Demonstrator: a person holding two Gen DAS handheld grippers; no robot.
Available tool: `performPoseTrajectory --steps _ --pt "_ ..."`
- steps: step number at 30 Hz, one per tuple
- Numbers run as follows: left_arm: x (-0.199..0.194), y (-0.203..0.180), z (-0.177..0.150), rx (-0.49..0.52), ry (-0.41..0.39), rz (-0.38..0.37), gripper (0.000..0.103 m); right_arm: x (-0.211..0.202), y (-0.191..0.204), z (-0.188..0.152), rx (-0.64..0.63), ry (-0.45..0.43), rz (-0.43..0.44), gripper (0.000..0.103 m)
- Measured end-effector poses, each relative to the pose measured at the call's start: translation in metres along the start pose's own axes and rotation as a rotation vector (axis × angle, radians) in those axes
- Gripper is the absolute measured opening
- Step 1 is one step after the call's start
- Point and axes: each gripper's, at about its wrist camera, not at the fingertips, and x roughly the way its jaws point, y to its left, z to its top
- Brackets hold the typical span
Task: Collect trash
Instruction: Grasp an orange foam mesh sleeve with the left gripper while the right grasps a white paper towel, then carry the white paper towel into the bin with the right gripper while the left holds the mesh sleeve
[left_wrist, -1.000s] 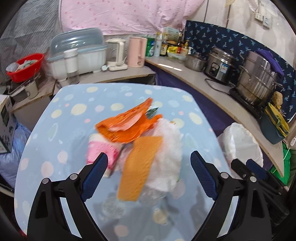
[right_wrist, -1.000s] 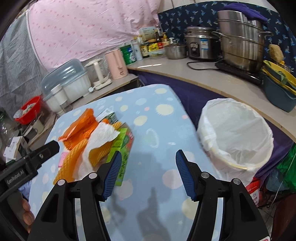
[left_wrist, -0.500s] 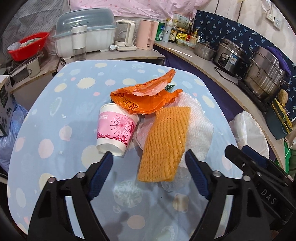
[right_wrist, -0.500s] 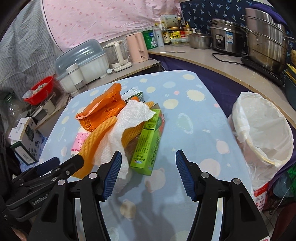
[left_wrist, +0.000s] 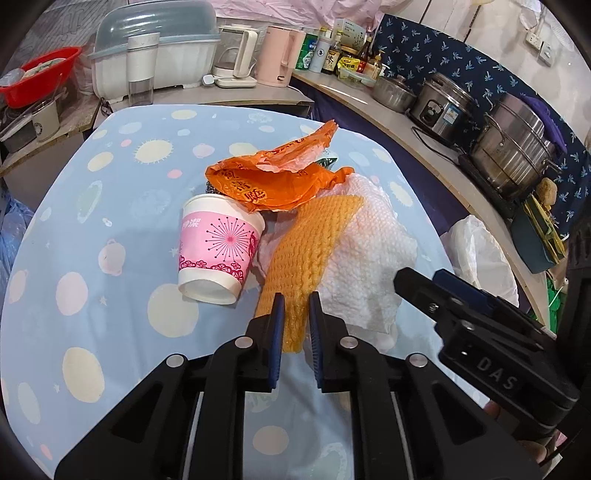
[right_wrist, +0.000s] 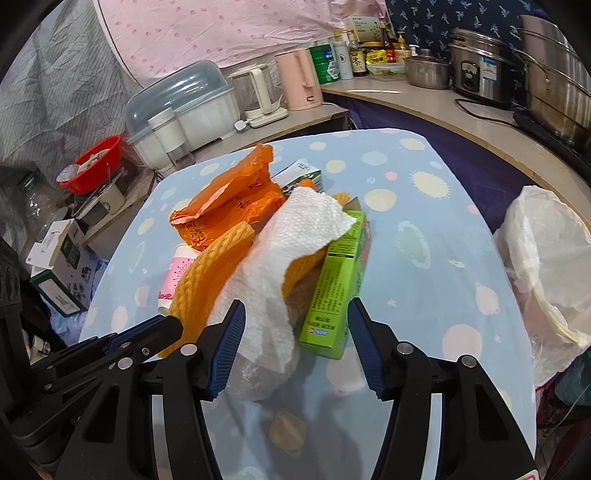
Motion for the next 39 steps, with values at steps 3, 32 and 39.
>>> performPoseTrajectory --steps 3,32,39 --pt "-0.001 0.005 0.0 -0.011 0.004 -0.001 0.013 0.009 0.003 0.002 -0.004 0.012 -0.002 0.051" --pt "-0.042 -0.027 0.012 0.023 -0.078 -0.035 0.012 -0.096 -0.032 0.038 0.086 -0.236 0.061 0.002" --pt "-0.06 -0.048 0.021 0.053 -0.122 -0.046 0.007 -0.141 -0.061 0.044 0.133 -0.345 0.042 0.002"
